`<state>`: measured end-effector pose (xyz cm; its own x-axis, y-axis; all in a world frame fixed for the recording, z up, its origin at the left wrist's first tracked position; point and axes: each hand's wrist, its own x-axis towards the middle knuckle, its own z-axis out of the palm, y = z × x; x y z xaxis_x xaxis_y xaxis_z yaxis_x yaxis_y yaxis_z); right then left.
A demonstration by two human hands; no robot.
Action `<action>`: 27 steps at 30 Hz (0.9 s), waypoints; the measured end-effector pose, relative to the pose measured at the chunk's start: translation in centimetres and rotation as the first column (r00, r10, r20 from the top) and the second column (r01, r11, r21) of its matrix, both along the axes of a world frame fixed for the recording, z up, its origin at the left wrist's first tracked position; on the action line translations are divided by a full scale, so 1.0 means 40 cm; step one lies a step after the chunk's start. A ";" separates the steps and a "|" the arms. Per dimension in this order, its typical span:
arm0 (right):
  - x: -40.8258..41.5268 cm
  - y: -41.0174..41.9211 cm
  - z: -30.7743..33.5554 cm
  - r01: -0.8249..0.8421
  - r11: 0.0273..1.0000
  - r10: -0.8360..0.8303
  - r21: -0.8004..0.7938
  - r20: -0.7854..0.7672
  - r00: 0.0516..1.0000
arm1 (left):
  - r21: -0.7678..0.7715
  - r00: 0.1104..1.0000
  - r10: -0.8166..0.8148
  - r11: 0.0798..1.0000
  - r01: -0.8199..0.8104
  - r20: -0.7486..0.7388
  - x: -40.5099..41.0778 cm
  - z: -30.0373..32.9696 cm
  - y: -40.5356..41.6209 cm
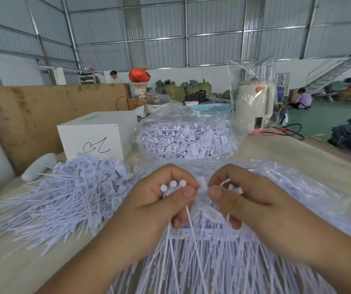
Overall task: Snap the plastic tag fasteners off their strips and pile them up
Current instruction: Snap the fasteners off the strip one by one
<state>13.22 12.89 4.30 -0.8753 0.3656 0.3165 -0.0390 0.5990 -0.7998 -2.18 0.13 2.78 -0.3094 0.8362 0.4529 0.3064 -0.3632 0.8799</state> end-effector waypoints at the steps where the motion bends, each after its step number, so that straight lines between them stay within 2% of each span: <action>1: 0.007 0.009 0.005 0.014 0.999 -0.015 0.032 0.031 0.999 | 0.001 1.000 0.007 1.000 -0.007 0.029 -0.006 0.002 0.001; 3: 0.013 0.016 0.006 0.016 0.995 -0.025 0.100 0.086 0.996 | -0.019 0.999 -0.009 1.000 0.010 0.043 -0.011 0.003 0.001; 7: 0.000 0.005 -0.011 -0.146 0.987 0.136 0.074 0.126 0.983 | -0.121 0.989 -0.140 0.984 0.132 -0.054 0.001 -0.011 0.005; 11: -0.014 -0.006 -0.023 -0.152 0.980 0.130 0.131 0.164 0.978 | -0.189 0.958 -0.286 0.941 0.281 0.000 0.021 -0.012 0.001; 14: 0.008 -0.018 -0.022 -0.049 0.973 0.008 0.226 0.181 0.983 | -0.202 0.965 -0.259 0.947 0.249 -0.024 0.017 -0.009 -0.003; 17: -0.029 -0.032 -0.019 -0.034 0.940 -0.023 0.339 0.162 0.987 | -0.204 0.973 -0.197 0.964 0.170 -0.122 0.020 -0.007 -0.005; 19: -0.066 -0.016 -0.038 0.005 0.953 -0.035 0.303 0.095 0.995 | -0.193 0.966 -0.165 0.973 0.126 -0.200 0.025 -0.004 -0.006; 21: -0.057 0.008 -0.058 -0.027 0.978 -0.005 0.205 0.154 0.988 | -0.138 0.966 -0.107 0.987 0.076 -0.235 0.022 -0.001 -0.005; 22: -0.045 0.007 -0.050 -0.054 0.981 0.023 0.184 0.166 0.986 | -0.102 0.975 -0.060 0.994 0.039 -0.216 0.016 0.001 -0.006; 23: -0.036 0.007 -0.035 -0.071 0.971 0.028 0.228 0.187 0.982 | -0.073 0.986 -0.021 0.997 0.009 -0.165 0.007 0.004 -0.007; 24: -0.025 0.006 -0.012 -0.031 0.968 -0.019 0.248 0.199 0.980 | -0.062 0.994 -0.013 0.998 0.006 -0.110 -0.002 0.008 -0.010; 27: 0.022 0.009 -0.006 -0.113 0.947 0.066 0.301 0.163 0.984 | -0.139 0.983 -0.177 0.976 0.168 -0.056 -0.015 0.022 -0.025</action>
